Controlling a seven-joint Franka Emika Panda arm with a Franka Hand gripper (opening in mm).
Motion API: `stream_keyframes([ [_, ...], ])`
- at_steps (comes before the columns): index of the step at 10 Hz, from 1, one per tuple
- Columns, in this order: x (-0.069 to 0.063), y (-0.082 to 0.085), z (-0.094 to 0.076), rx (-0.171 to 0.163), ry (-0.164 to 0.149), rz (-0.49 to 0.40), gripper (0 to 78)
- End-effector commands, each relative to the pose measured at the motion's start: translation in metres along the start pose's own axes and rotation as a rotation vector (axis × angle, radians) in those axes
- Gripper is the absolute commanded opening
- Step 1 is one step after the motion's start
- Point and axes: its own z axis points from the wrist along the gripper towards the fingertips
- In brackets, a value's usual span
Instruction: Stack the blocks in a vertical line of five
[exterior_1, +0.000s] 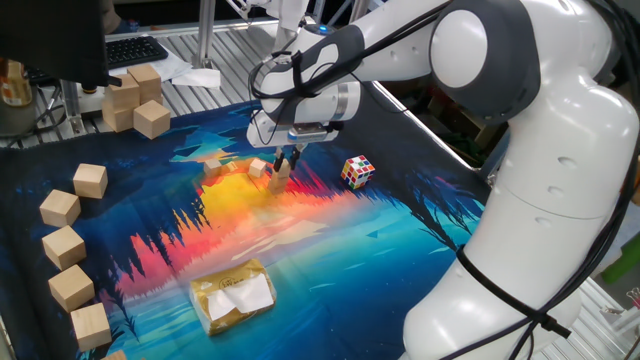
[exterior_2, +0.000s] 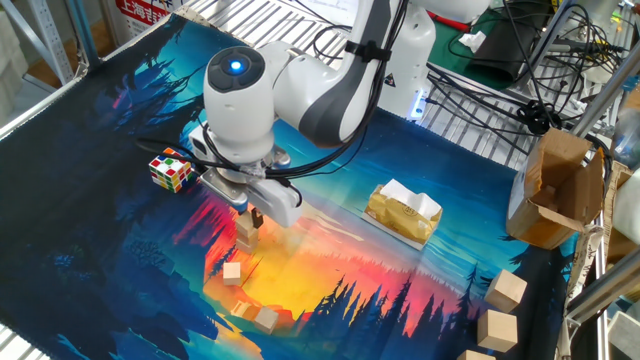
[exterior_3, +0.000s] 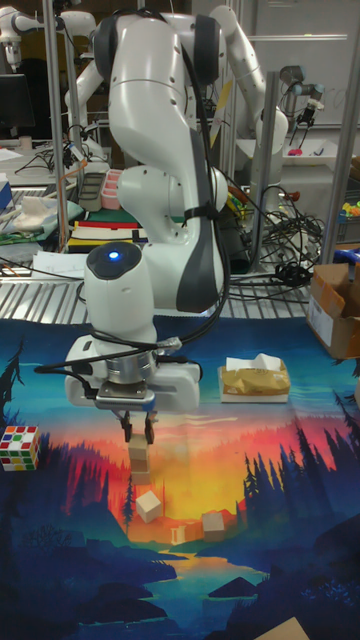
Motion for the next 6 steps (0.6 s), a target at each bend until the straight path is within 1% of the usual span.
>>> stream_keyframes([
  [1,-0.0003,-0.0004,-0.0009,0.021,-0.003,0.028,1.4],
  [2,-0.0003,-0.0004,-0.0009,0.036,-0.002,0.039,1.4],
  [6,0.0001,0.0,-0.0012,0.043,-0.001,0.051,1.4],
])
